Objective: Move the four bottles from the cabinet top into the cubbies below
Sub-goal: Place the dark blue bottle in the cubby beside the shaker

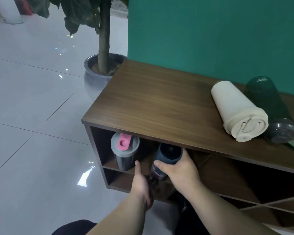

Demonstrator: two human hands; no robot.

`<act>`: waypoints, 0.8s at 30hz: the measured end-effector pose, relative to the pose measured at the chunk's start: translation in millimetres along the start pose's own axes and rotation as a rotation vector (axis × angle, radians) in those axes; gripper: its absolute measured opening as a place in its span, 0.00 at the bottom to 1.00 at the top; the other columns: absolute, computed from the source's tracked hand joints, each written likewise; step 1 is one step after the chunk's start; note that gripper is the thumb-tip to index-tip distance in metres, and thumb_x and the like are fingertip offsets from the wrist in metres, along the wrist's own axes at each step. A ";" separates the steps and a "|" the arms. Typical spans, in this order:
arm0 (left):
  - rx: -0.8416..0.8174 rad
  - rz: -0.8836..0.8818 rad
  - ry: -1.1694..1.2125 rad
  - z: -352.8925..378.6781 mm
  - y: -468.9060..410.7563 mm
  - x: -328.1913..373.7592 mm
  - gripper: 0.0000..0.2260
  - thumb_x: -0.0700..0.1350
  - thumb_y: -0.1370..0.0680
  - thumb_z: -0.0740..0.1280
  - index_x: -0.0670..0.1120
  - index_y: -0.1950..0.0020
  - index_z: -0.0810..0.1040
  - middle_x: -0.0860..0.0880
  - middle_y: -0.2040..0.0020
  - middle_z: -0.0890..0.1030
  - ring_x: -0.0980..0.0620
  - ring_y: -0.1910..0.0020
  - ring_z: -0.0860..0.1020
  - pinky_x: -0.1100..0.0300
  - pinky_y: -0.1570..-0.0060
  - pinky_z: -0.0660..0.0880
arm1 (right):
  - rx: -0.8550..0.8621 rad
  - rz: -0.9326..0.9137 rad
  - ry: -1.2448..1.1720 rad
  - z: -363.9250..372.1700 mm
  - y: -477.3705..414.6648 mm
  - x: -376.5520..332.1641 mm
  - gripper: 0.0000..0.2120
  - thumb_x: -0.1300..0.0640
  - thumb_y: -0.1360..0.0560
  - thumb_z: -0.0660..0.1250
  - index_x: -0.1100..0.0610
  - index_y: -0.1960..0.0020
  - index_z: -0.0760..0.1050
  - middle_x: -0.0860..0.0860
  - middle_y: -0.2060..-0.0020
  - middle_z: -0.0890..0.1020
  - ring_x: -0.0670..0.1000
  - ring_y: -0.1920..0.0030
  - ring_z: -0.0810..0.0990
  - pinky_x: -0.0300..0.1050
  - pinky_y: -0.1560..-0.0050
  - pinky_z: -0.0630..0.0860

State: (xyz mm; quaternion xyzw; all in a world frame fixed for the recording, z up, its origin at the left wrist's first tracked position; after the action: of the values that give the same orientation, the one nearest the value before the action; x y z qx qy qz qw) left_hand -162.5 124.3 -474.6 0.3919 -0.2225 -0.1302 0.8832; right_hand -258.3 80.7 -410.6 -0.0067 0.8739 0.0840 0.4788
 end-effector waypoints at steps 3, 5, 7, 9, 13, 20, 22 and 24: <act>0.014 0.023 -0.044 -1.8 -10.7 0.3 0.41 0.71 0.22 0.49 0.39 0.24 0.67 0.38 0.33 0.77 0.42 0.25 0.68 0.47 0.38 0.68 | -0.013 0.016 -0.023 1.6 -8.3 1.2 0.46 0.35 0.49 0.79 0.47 0.34 0.74 0.42 0.41 0.83 0.46 0.39 0.80 0.51 0.34 0.76; 0.021 0.042 -0.080 -2.6 -15.6 1.0 0.43 0.72 0.23 0.47 0.40 0.22 0.64 0.38 0.25 0.70 0.43 0.23 0.66 0.46 0.26 0.60 | -0.021 0.019 -0.028 3.3 -12.8 1.8 0.43 0.36 0.49 0.79 0.47 0.36 0.75 0.42 0.43 0.83 0.46 0.41 0.81 0.51 0.36 0.76; 0.008 0.048 -0.094 -2.2 -18.8 0.2 0.43 0.73 0.24 0.47 0.42 0.22 0.65 0.39 0.24 0.70 0.44 0.23 0.65 0.46 0.23 0.56 | -0.024 0.014 -0.033 4.4 -16.4 2.8 0.39 0.37 0.48 0.79 0.48 0.39 0.77 0.42 0.46 0.84 0.45 0.43 0.82 0.50 0.38 0.78; 0.005 0.052 -0.084 -2.2 -22.4 -0.9 0.43 0.73 0.24 0.48 0.43 0.22 0.65 0.41 0.24 0.70 0.45 0.23 0.65 0.46 0.22 0.54 | -0.019 0.015 -0.031 4.7 -19.6 3.6 0.35 0.39 0.47 0.79 0.49 0.42 0.79 0.42 0.49 0.85 0.45 0.46 0.83 0.49 0.41 0.79; 0.014 0.040 -0.096 -1.7 -21.2 1.2 0.44 0.74 0.25 0.48 0.45 0.20 0.61 0.42 0.21 0.66 0.45 0.21 0.62 0.47 0.23 0.54 | -0.032 0.040 -0.063 3.9 -22.8 5.0 0.30 0.44 0.44 0.81 0.50 0.44 0.80 0.44 0.50 0.86 0.44 0.48 0.84 0.47 0.42 0.79; 0.007 -0.035 -0.198 4.7 -1.7 0.7 0.42 0.71 0.22 0.48 0.36 0.28 0.71 0.33 0.41 0.82 0.38 0.39 0.78 0.49 0.50 0.73 | -0.147 0.169 0.002 -2.7 -6.2 7.5 0.43 0.44 0.48 0.80 0.46 0.36 0.68 0.44 0.43 0.81 0.49 0.41 0.81 0.51 0.37 0.77; -0.068 -0.070 -0.213 5.1 5.3 -4.4 0.40 0.69 0.21 0.49 0.33 0.39 0.78 0.34 0.60 0.86 0.39 0.54 0.81 0.49 0.60 0.75 | -0.222 0.233 0.055 -13.6 14.2 9.0 0.40 0.49 0.39 0.78 0.49 0.30 0.68 0.46 0.39 0.78 0.51 0.38 0.79 0.49 0.35 0.74; -0.122 -0.095 -0.257 1.3 6.2 -12.0 0.39 0.68 0.20 0.48 0.34 0.40 0.79 0.37 0.64 0.87 0.42 0.64 0.85 0.55 0.68 0.77 | -0.291 0.260 0.087 -32.3 38.6 6.0 0.26 0.55 0.30 0.74 0.52 0.33 0.75 0.46 0.39 0.81 0.47 0.42 0.80 0.46 0.36 0.74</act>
State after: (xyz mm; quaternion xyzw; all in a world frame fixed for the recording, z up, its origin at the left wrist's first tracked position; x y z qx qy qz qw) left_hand -173.2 132.4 -472.7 0.3276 -0.3065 -0.2340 0.8625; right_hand -292.1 114.3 -393.2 0.0334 0.8658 0.2704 0.4196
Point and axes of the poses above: each hand's wrist, its own y-axis away from the middle knuckle, its own z-axis out of the palm, x = y × z, the point moved 1 cm from there along -y, towards the middle knuckle
